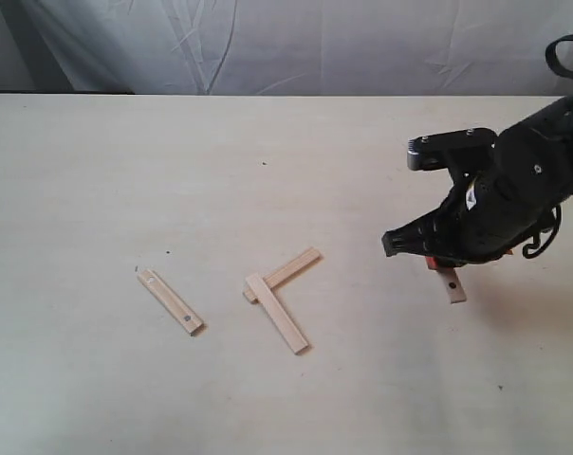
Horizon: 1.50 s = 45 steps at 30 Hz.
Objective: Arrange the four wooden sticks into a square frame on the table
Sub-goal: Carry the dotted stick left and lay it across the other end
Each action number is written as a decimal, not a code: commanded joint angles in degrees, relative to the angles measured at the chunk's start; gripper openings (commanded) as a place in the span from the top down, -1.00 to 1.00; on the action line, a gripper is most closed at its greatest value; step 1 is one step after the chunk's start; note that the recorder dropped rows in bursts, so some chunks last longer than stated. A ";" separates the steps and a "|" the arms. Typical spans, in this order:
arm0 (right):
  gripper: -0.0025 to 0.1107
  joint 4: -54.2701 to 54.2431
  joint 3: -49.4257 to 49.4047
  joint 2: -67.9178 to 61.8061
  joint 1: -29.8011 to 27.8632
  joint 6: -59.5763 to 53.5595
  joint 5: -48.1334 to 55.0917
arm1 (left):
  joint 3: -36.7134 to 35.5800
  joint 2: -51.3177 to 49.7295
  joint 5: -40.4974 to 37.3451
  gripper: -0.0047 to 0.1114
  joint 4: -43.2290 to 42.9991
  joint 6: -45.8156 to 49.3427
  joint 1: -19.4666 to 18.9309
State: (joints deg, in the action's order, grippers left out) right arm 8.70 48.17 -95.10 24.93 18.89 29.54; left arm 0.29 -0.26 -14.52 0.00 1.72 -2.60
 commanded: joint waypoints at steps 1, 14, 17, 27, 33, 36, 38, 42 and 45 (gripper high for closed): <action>0.96 -12.54 1.87 0.07 0.77 -18.53 -1.04 | -0.29 0.26 0.69 0.92 0.00 -0.27 -0.16; 0.96 -13.38 17.35 -9.41 12.05 -26.02 5.41 | -0.29 0.26 0.69 0.92 0.00 -0.27 -0.16; 0.96 -12.62 17.82 -11.98 12.79 -26.27 5.53 | -0.29 0.26 0.69 0.92 0.00 -0.27 -0.16; 0.96 -10.30 17.82 -15.89 12.79 -26.57 6.57 | -0.29 0.26 0.69 0.92 0.00 -0.27 -0.16; 0.91 -10.30 17.82 -16.39 12.79 -26.57 5.43 | -0.29 0.26 0.69 0.92 0.00 -0.27 -0.16; 0.67 -10.30 17.82 -16.77 12.79 -25.64 4.86 | -0.29 0.26 0.69 0.92 0.00 -0.27 -0.16; 0.44 -10.30 17.82 -16.89 12.79 -25.66 4.75 | -0.29 0.26 0.69 0.92 0.00 -0.27 -0.16; 0.27 -10.30 17.82 -16.99 12.79 -25.66 4.40 | -0.29 0.26 0.69 0.92 0.00 -0.27 -0.16; 0.27 -10.30 17.82 -16.88 12.79 -25.12 4.53 | -0.29 0.26 0.69 0.92 0.00 -0.27 -0.16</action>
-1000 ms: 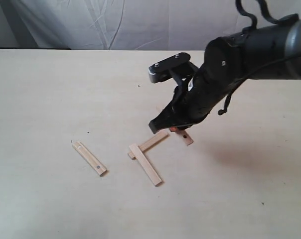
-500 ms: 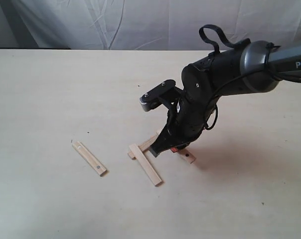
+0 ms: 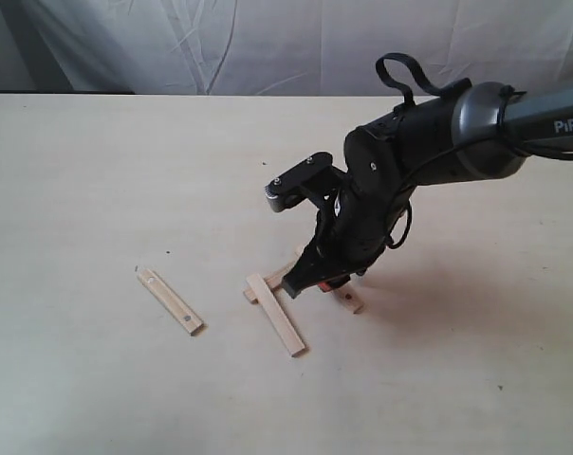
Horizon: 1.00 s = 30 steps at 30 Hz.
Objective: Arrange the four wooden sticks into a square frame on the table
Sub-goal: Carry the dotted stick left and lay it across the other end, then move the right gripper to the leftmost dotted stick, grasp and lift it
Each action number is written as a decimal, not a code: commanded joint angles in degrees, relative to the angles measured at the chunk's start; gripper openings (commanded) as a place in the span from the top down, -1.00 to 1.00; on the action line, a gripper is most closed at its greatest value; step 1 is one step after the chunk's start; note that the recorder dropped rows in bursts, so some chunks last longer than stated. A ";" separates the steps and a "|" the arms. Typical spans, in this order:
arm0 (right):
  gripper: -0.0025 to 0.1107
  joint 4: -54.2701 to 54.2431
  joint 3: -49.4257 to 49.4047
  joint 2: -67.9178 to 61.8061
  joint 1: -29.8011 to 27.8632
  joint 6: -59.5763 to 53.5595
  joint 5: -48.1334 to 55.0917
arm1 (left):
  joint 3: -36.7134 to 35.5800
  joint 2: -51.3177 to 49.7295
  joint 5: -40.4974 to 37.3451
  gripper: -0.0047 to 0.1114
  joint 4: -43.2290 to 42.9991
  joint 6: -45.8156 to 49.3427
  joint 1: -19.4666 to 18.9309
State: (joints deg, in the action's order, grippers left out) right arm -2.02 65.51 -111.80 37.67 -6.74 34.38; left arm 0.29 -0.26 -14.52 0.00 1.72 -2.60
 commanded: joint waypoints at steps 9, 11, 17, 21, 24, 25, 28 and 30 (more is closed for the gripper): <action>0.43 -5.13 0.48 5.48 0.05 2.68 1.57 | -0.29 0.26 0.69 0.92 0.00 -0.27 -0.16; 0.58 -8.14 0.48 6.87 0.05 2.68 1.57 | -0.29 0.26 0.69 0.92 0.00 -0.27 -0.16; 0.97 -15.33 1.41 9.33 0.05 2.68 2.57 | -0.29 0.26 0.69 0.92 0.00 -0.27 -0.16; 0.97 -16.67 5.25 9.09 0.05 2.68 6.25 | -0.29 0.26 0.69 0.92 0.00 -0.27 -0.16; 0.97 -16.67 9.21 8.44 0.83 2.84 9.14 | -0.29 0.26 0.69 0.92 0.00 -0.27 -0.16; 0.97 -16.67 10.80 8.02 1.39 3.33 10.41 | -0.29 0.26 0.69 0.92 0.00 -0.27 -0.16; 0.97 -16.53 15.70 5.68 3.85 3.93 13.80 | -0.29 0.26 0.69 0.92 0.00 -0.27 -0.16; 0.97 -16.53 18.78 3.75 5.39 4.16 15.20 | -0.29 0.26 0.69 0.92 0.00 -0.27 -0.16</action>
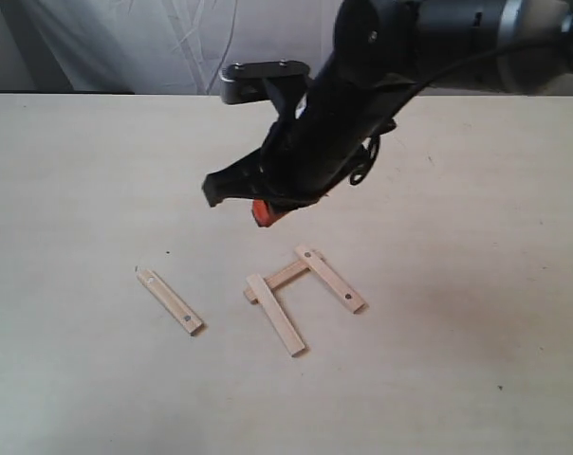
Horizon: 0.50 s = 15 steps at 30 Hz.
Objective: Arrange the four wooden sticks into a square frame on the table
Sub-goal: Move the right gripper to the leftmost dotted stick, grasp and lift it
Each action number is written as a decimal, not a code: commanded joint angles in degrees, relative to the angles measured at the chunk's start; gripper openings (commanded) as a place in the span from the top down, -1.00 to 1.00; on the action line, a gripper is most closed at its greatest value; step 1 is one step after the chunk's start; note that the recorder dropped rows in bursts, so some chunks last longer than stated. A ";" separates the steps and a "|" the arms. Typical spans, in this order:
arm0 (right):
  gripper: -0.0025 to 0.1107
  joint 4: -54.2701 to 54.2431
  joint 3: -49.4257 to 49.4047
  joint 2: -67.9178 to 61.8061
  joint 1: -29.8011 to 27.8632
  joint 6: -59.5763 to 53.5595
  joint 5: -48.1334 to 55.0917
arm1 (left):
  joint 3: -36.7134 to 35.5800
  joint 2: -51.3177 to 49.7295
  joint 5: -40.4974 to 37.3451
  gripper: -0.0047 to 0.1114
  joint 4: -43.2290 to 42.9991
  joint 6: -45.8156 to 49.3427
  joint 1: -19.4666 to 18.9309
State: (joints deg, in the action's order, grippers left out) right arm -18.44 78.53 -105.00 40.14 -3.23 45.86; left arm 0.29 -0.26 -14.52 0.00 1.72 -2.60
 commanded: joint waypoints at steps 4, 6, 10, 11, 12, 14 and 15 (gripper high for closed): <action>0.97 1.17 13.01 -8.51 5.76 3.23 6.41 | -0.29 0.26 0.69 0.92 0.00 -0.27 -0.16; 0.97 2.83 17.23 -11.74 7.25 4.43 8.32 | -0.29 0.26 0.69 0.92 0.00 -0.27 -0.16; 0.97 7.33 25.47 -17.97 9.98 7.11 12.63 | -0.29 0.26 0.69 0.92 0.00 -0.27 -0.16; 0.97 8.65 27.26 -19.24 10.53 8.18 13.57 | -0.29 0.26 0.69 0.92 0.00 -0.27 -0.16; 0.95 10.27 29.73 -21.22 11.34 8.99 14.99 | -0.29 0.26 0.69 0.92 0.00 -0.27 -0.16; 0.84 11.53 32.83 -24.00 12.25 9.15 17.11 | -0.29 0.26 0.69 0.92 0.00 -0.27 -0.16; 0.71 11.83 34.86 -25.46 12.89 9.23 18.18 | -0.29 0.26 0.69 0.92 0.00 -0.27 -0.16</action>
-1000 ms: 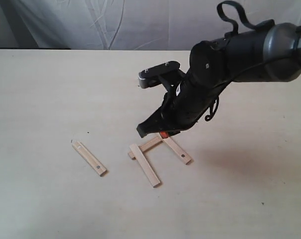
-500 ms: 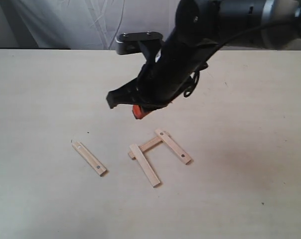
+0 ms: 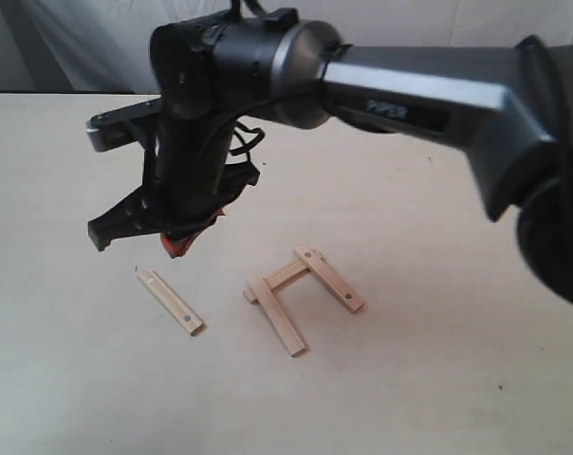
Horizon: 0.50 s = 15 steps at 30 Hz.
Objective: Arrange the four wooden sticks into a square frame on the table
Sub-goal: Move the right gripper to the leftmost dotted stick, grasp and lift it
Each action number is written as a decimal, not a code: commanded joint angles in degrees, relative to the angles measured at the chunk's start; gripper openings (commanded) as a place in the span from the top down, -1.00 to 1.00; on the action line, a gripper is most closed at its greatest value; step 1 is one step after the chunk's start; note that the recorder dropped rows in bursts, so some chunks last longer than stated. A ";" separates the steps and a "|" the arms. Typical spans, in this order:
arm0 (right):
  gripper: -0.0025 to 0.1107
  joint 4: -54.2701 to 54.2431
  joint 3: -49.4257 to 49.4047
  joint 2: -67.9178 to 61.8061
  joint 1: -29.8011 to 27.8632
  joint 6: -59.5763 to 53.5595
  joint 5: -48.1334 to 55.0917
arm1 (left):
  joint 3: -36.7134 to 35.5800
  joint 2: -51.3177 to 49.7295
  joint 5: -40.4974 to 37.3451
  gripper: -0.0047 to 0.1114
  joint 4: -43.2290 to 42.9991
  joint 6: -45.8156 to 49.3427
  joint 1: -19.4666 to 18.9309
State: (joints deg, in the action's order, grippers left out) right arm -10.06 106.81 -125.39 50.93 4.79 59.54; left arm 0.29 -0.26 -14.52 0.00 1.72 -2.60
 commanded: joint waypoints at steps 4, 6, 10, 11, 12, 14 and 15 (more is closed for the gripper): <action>0.30 4.35 11.40 -9.86 3.89 1.21 6.01 | -0.29 0.26 0.69 0.92 0.00 -0.27 -0.16; 0.28 5.47 12.86 -11.71 4.55 1.21 6.01 | -0.29 0.26 0.69 0.92 0.00 -0.27 -0.16; 0.29 10.42 14.11 -14.91 5.69 1.59 5.57 | -0.29 0.26 0.69 0.92 0.00 -0.27 -0.16; 0.29 11.05 14.11 -15.32 5.69 1.88 4.91 | -0.29 0.26 0.69 0.92 0.00 -0.27 -0.16; 0.29 11.05 14.11 -15.48 5.69 1.88 4.44 | -0.29 0.26 0.69 0.92 0.00 -0.27 -0.16; 0.29 11.28 14.11 -16.17 5.69 1.88 2.71 | -0.29 0.26 0.69 0.92 0.00 -0.27 -0.16; 0.29 11.28 14.11 -16.64 5.69 1.88 2.60 | -0.29 0.26 0.69 0.92 0.00 -0.27 -0.16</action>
State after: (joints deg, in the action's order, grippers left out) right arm 0.54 120.60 -141.59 56.56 6.48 63.06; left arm 0.29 -0.26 -14.52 0.00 1.72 -2.60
